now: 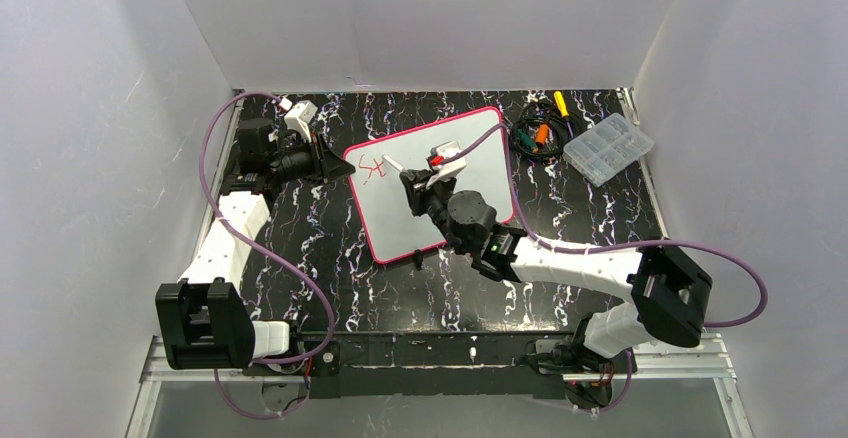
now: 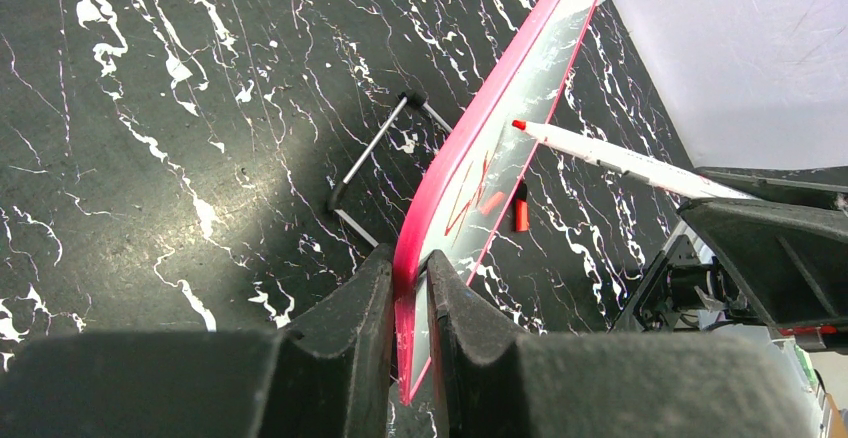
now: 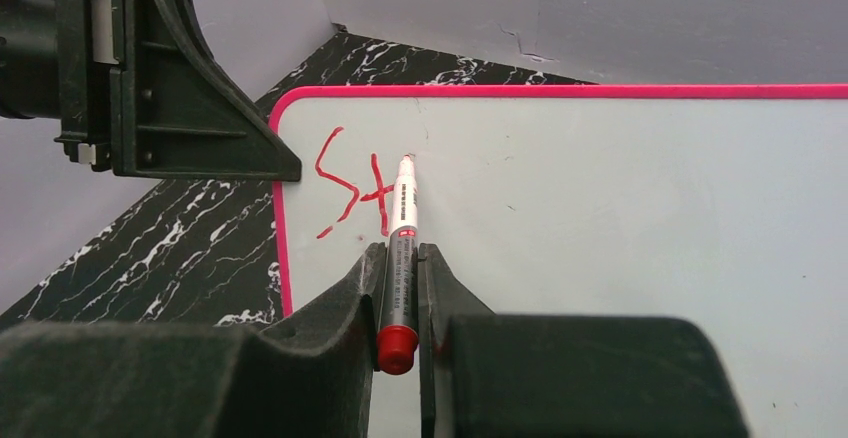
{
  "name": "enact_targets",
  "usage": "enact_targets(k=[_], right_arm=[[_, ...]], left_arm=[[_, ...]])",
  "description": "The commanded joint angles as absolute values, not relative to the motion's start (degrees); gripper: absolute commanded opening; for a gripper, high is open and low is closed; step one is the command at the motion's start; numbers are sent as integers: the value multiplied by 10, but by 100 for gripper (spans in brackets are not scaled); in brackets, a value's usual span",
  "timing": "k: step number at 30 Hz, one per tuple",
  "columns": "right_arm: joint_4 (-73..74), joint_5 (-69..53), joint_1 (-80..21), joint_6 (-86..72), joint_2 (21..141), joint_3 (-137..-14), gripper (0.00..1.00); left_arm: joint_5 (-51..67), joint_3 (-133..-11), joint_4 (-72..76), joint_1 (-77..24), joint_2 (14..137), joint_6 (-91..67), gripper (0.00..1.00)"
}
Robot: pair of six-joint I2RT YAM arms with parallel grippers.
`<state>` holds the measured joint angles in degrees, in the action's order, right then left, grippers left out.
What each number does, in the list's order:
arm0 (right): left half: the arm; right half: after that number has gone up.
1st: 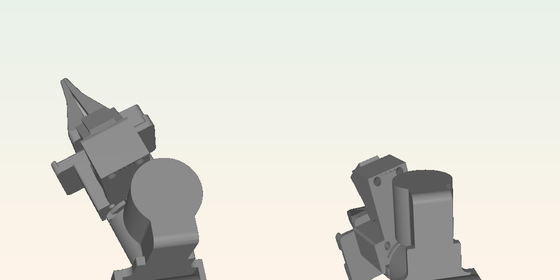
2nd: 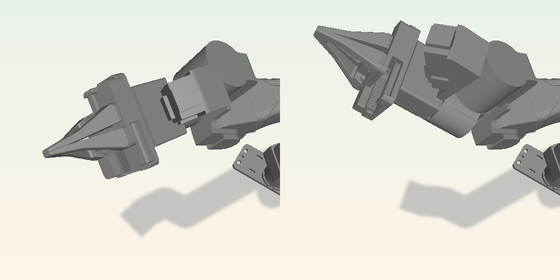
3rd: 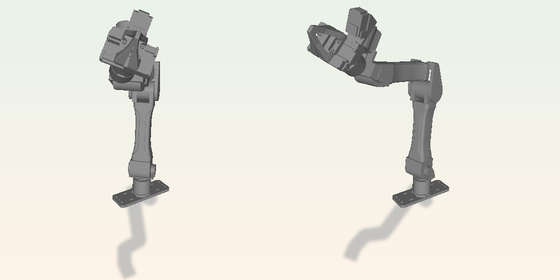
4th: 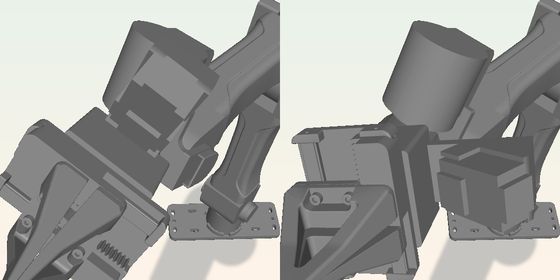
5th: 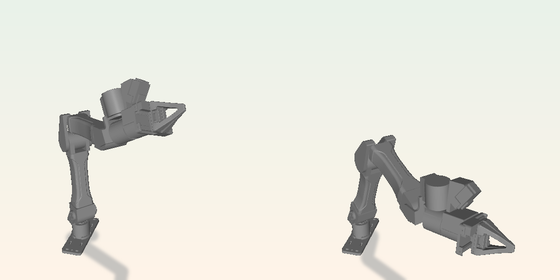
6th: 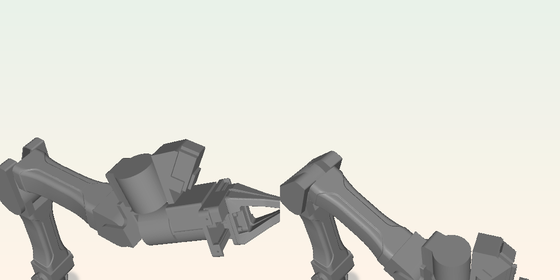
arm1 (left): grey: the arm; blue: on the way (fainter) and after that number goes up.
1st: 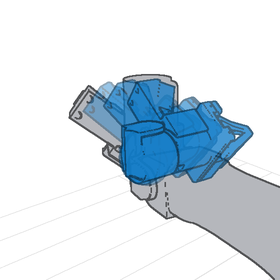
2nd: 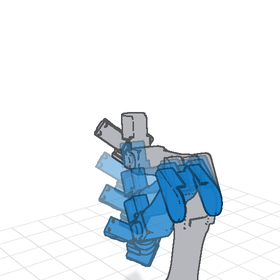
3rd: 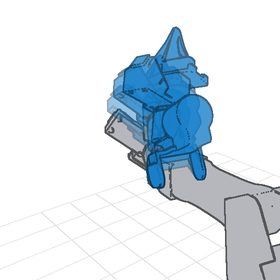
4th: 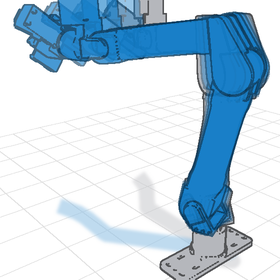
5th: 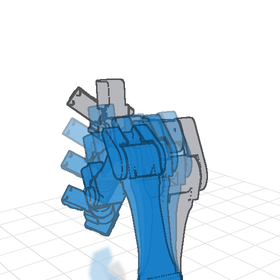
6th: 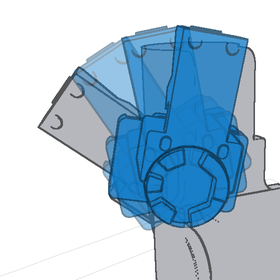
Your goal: Write a sentence on the whiteboard
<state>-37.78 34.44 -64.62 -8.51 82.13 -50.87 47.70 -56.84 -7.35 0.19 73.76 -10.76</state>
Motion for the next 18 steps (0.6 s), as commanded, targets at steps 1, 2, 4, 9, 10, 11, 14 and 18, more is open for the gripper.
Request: enact_targets(k=[1, 2, 4, 9, 10, 11, 14, 18], right_arm=[[-395, 374, -644, -73, 825, -535, 1], [-395, 376, -644, -73, 824, -534, 1], [-390, 379, -643, -73, 824, -534, 1], [-381, 385, -642, -77, 821, -530, 1], [-378, 386, -642, -79, 819, -528, 1], [-375, 388, -642, -80, 818, -526, 1], [-369, 391, -642, -85, 812, -519, 1], [-359, 392, -642, -95, 804, -509, 1]], left_arm=[[493, -560, -93, -8, 719, -99, 0], [493, -560, -93, -7, 719, -99, 0], [493, -560, -93, -8, 719, -99, 0], [493, -560, -93, -8, 719, -99, 0], [493, -559, -93, -8, 719, -99, 0], [493, -560, -93, -8, 718, -99, 0], [493, -560, -93, -8, 718, -98, 0], [493, -560, -93, -8, 718, -99, 0]])
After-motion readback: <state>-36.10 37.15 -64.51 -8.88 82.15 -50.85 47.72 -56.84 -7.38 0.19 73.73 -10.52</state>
